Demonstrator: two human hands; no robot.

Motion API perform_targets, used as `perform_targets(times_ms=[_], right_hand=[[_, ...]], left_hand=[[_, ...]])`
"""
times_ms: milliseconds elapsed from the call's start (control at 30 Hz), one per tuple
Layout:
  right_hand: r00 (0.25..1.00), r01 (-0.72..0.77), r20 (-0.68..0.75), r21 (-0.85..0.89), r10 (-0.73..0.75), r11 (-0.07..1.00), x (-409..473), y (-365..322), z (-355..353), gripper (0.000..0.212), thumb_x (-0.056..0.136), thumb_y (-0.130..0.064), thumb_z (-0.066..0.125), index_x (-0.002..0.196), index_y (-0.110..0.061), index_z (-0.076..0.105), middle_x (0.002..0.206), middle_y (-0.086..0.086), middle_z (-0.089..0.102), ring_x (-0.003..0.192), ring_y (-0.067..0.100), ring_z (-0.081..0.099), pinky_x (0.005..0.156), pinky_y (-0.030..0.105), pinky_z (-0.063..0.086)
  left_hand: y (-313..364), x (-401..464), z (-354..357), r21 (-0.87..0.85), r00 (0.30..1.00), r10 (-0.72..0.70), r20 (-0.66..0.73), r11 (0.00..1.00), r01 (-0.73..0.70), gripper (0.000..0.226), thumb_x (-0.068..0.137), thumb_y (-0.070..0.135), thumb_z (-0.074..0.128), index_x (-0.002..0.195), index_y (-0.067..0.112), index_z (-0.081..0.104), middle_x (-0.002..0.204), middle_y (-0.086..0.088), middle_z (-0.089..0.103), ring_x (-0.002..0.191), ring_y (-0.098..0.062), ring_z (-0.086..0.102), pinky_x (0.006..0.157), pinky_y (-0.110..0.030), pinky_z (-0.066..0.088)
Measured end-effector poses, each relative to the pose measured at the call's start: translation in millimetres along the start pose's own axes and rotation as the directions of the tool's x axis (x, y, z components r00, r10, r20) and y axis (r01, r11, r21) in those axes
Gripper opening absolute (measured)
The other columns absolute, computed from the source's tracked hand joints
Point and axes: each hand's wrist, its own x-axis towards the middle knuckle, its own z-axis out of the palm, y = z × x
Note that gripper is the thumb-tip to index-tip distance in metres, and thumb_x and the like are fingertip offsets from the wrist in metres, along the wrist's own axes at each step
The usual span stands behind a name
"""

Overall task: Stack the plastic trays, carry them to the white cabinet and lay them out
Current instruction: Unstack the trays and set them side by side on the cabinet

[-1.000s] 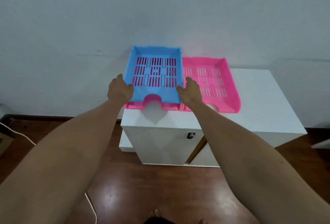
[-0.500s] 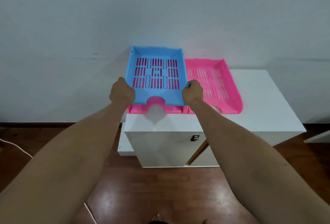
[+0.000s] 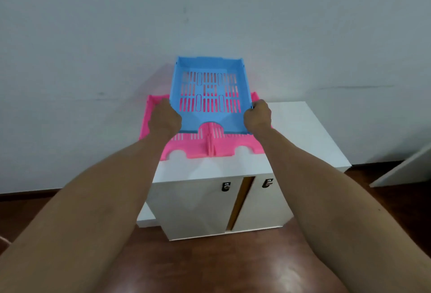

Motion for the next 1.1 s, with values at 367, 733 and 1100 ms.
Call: perform_targets(times_ms=[367,733,1100], right_hand=[[0.997,-0.041,-0.065,-0.090,0.035,0.995,70,103,-144,0.009,0.082,-0.007,0.054,0.081,-0.011,0.047,0.077,0.007,0.049,0.061,0.029,0.044,0.051,0.026,0.036],[1.000,-0.006,0.020,-0.148,0.009,0.989,123,199,-259,0.009,0.083,-0.003,0.048,0.082,-0.012,0.045,0.080,0.009,0.050,0.066,0.028,0.047,0.052,0.027,0.036],[0.989,-0.112,0.074,-0.163,0.125,0.980,123,268,-283,0.023,0.090,-0.003,0.049,0.111,-0.005,0.058,0.102,0.009,0.059,0.086,0.031,0.060,0.069,0.037,0.051]], left_hand=[[131,-50,112,-0.046,0.999,0.012,0.050,0.999,-0.010,0.033,0.091,0.010,0.052,0.123,0.011,0.056,0.112,-0.009,0.068,0.082,-0.026,0.059,0.069,-0.035,0.046],[233,-118,214,-0.038,0.996,-0.071,0.052,0.997,0.073,0.023,0.094,0.012,0.050,0.116,0.012,0.054,0.102,-0.007,0.065,0.085,-0.028,0.065,0.072,-0.040,0.058],[243,-149,270,-0.018,0.989,-0.088,0.121,0.996,0.091,0.023,0.092,0.011,0.050,0.114,0.010,0.060,0.111,-0.012,0.067,0.094,-0.034,0.065,0.082,-0.045,0.057]])
